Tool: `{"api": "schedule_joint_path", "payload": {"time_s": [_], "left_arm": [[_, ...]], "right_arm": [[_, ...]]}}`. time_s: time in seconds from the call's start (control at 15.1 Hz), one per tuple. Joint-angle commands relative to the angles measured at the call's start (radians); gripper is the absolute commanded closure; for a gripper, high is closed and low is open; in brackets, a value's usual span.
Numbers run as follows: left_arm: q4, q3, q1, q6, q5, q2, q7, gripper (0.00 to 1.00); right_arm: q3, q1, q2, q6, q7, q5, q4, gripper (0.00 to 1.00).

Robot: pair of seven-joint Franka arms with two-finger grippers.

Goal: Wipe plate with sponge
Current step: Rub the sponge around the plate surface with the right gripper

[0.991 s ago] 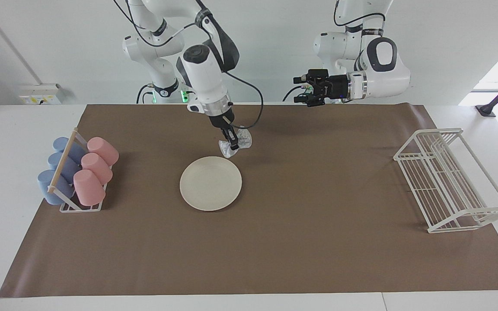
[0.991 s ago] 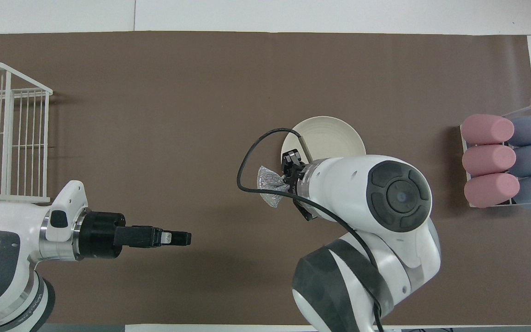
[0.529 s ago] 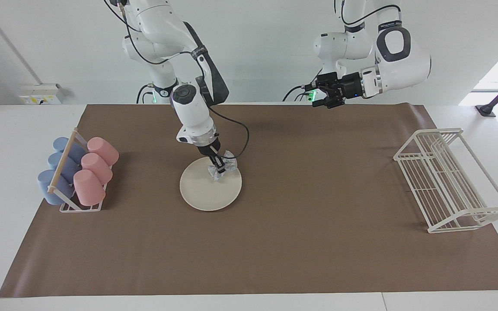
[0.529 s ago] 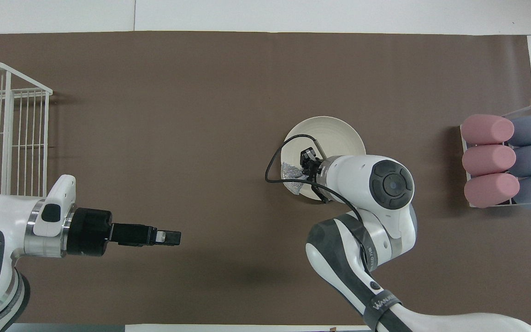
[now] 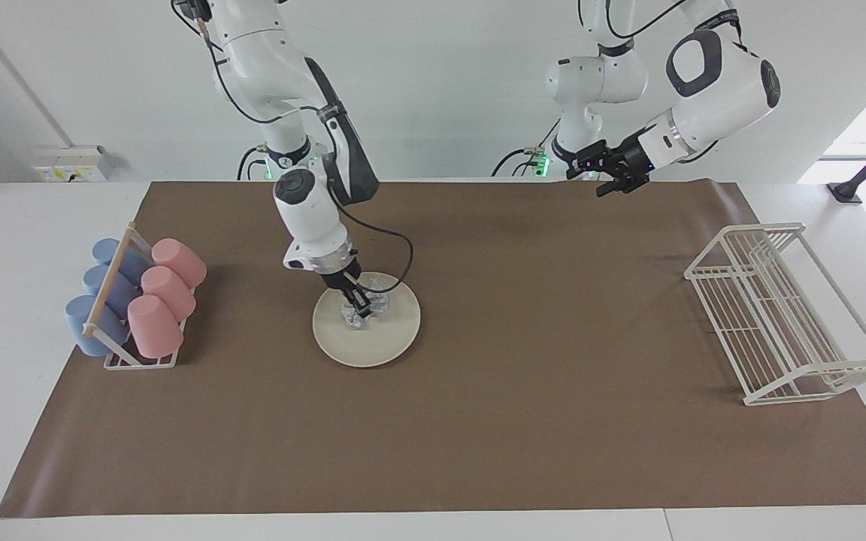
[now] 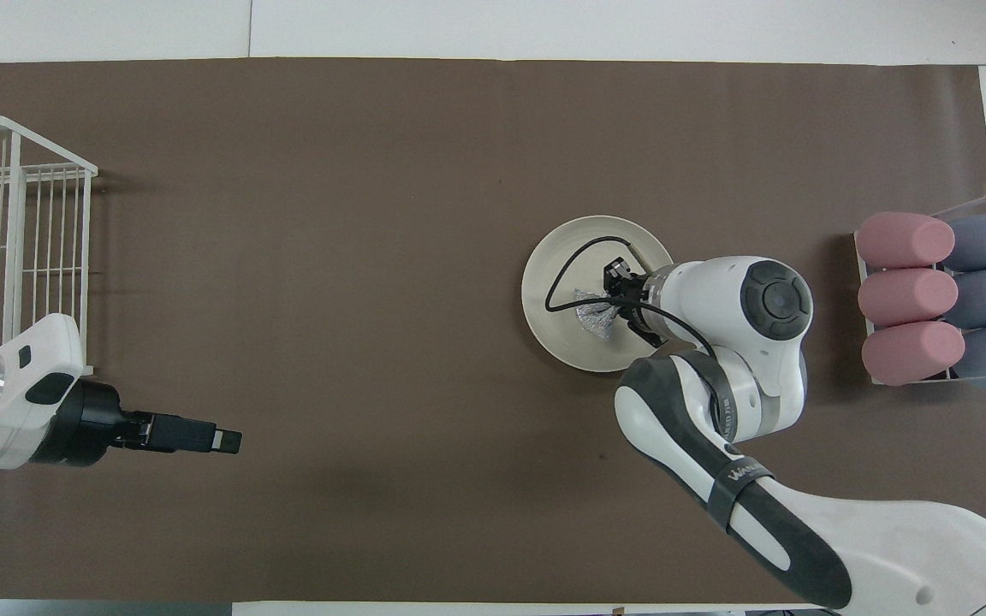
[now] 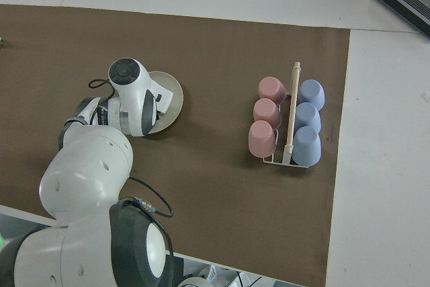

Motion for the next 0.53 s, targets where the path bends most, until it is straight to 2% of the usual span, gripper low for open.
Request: {"api": "schedule_joint_path", "payload": {"time_s": [0.0,0.13,0.46], "left_arm": [[0.022,-0.012,-0.002,0.037,0.129,0.008,-0.047,0.0],[0.023,-0.033,-0.007,0.101,0.189,0.015,-0.119,0.0],[0.029,-0.058,-0.003,0.147,0.219,0.026,-0.178,0.0]], "right_arm": [[0.011,-0.064,0.032,0.023,-0.116,0.023,-0.02,0.93],[0.012,-0.044,0.03,0.024,-0.096,0.028,-0.025,1.0],[0.011,0.098,0.042,0.081,0.135,0.049,-0.025,1.0]]}}
